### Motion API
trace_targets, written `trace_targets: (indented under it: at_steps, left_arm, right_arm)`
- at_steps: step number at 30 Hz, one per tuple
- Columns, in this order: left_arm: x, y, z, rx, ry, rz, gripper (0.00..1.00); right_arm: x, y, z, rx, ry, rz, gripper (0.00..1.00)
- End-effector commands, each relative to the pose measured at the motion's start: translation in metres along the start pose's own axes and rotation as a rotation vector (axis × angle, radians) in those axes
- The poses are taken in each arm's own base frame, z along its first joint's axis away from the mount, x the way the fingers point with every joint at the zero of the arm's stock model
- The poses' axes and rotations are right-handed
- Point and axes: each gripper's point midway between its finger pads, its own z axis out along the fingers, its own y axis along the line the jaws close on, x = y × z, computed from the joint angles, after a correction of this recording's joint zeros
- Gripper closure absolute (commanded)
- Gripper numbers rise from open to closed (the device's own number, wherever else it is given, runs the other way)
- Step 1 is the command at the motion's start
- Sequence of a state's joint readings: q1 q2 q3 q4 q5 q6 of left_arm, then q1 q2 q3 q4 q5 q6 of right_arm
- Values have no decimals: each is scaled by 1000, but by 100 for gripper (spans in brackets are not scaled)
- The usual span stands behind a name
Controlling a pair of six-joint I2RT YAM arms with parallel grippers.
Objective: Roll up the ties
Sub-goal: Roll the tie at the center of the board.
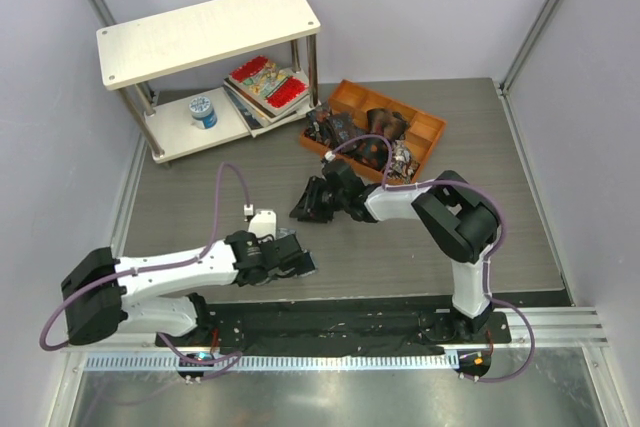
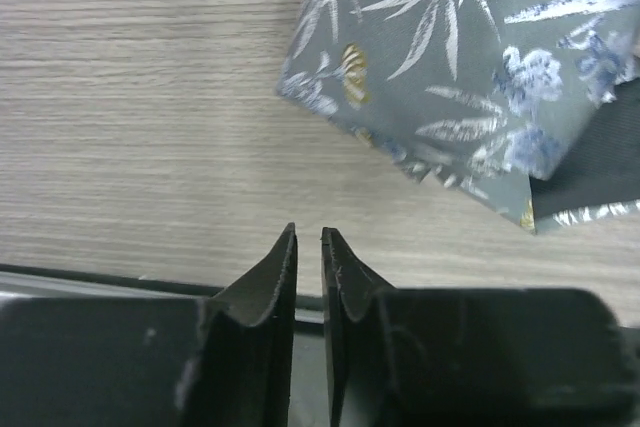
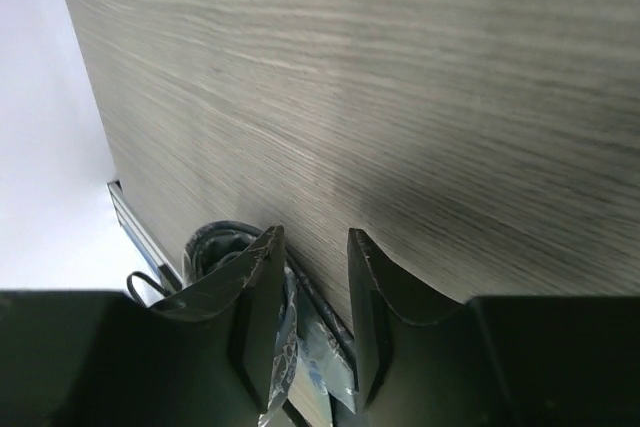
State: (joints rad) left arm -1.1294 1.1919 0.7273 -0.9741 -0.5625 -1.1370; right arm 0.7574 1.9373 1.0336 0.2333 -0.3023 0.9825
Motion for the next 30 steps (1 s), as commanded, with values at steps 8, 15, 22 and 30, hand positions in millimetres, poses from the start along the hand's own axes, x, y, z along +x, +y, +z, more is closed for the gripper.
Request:
trace_targets:
  at_steps: [8,15,22,30]
  left_arm:
    - [16,-24,46,-4,27,-91,98]
    - [20,-26,60,-12,33,-116,100]
    - [16,-32,63,3,24,-167,100]
    - [10,-35,65,9,16,-213,99]
  right_arm:
    - [18,38,10,-93,40,-46,67]
    - [35,29,9,-61,47,-39,74]
    - [53,23,6,-36,50,-3,80]
    - [73,23,0,-29,50,34,94]
